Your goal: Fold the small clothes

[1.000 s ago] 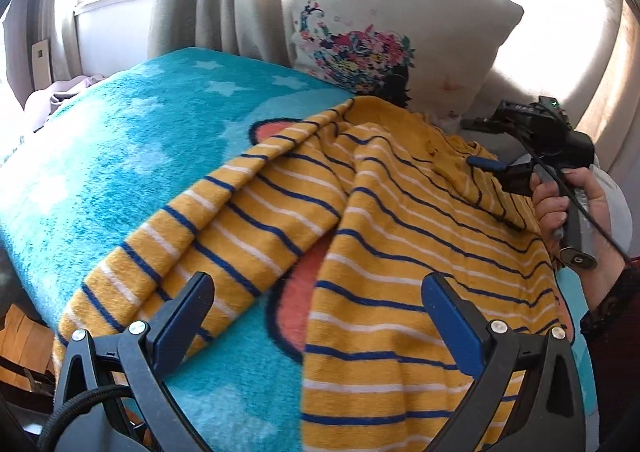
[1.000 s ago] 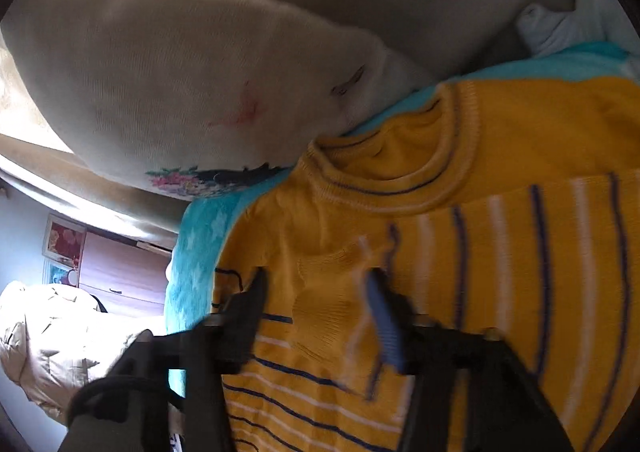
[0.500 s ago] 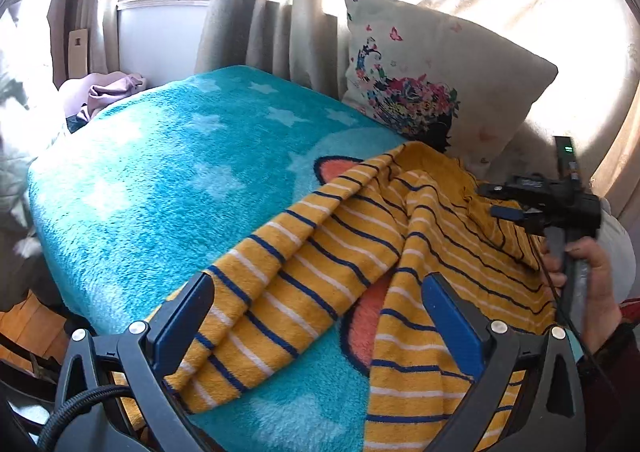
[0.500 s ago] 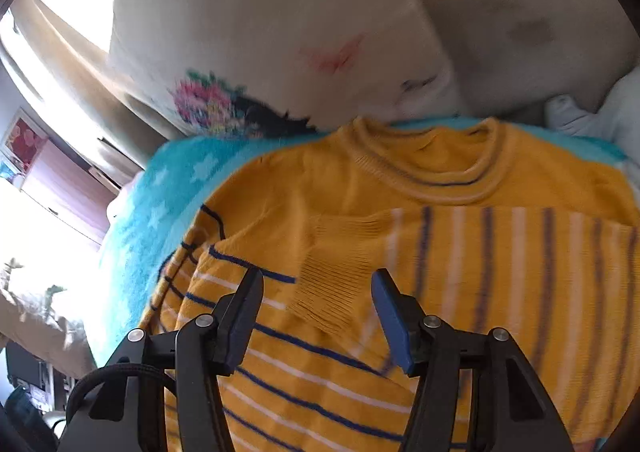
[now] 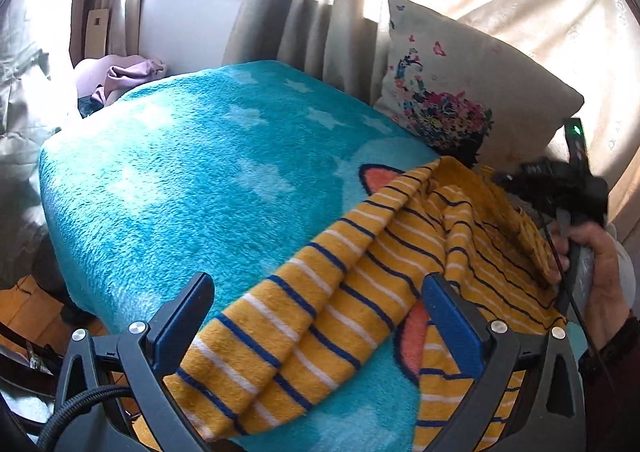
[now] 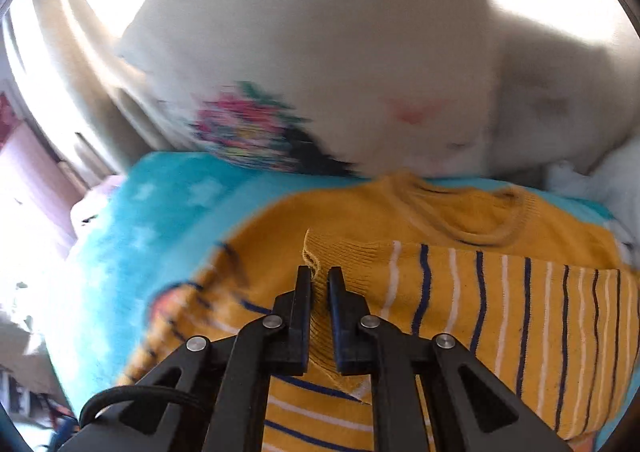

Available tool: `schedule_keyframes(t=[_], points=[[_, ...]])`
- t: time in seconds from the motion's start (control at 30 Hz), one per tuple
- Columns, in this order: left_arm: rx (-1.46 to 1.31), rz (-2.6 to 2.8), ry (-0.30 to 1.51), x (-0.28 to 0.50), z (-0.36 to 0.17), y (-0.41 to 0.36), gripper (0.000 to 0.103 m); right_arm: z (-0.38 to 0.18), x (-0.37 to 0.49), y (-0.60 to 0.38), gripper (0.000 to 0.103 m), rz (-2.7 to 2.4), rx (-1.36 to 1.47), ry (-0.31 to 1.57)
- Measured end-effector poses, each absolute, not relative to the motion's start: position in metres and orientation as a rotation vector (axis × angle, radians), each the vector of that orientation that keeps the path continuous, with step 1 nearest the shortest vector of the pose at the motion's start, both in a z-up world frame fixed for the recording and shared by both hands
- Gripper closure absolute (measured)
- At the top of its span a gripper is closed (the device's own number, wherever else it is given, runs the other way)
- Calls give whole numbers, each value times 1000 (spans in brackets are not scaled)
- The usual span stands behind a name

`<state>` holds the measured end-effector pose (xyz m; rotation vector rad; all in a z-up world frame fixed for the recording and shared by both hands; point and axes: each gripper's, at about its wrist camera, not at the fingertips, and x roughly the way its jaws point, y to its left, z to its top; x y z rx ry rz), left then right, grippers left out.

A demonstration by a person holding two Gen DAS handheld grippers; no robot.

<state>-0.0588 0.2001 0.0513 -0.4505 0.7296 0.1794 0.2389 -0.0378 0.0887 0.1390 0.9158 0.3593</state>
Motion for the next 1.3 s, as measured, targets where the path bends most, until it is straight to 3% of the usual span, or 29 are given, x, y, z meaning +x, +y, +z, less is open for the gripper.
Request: schedule_keyframes(t=[0.17, 0.33, 0.4, 0.47, 0.7, 0.87, 1.07, 1.3], points=[[-453, 203, 735, -64, 49, 209, 0, 63, 256, -1, 93, 427, 198, 1001], [-493, 255, 734, -70, 49, 235, 0, 42, 260, -1, 83, 478, 297, 1075], [-503, 306, 710, -78, 52, 252, 0, 55, 247, -8, 63, 493, 311, 1033], [-504, 362, 689, -87, 56, 266, 0, 72, 223, -7, 56, 573, 304, 1002], [-533, 536, 646, -119, 58, 311, 0, 84, 98, 67, 48, 1005, 78, 1046], [-570, 588, 613, -142, 62, 332, 0, 60, 32, 118, 47, 1174, 5, 1143], [-594, 639, 558, -166, 70, 352, 0, 53, -57, 146, 45, 1235, -286, 1003], [-643, 614, 549, -172, 66, 354, 0, 31, -64, 156, 45, 1156, -230, 1090]])
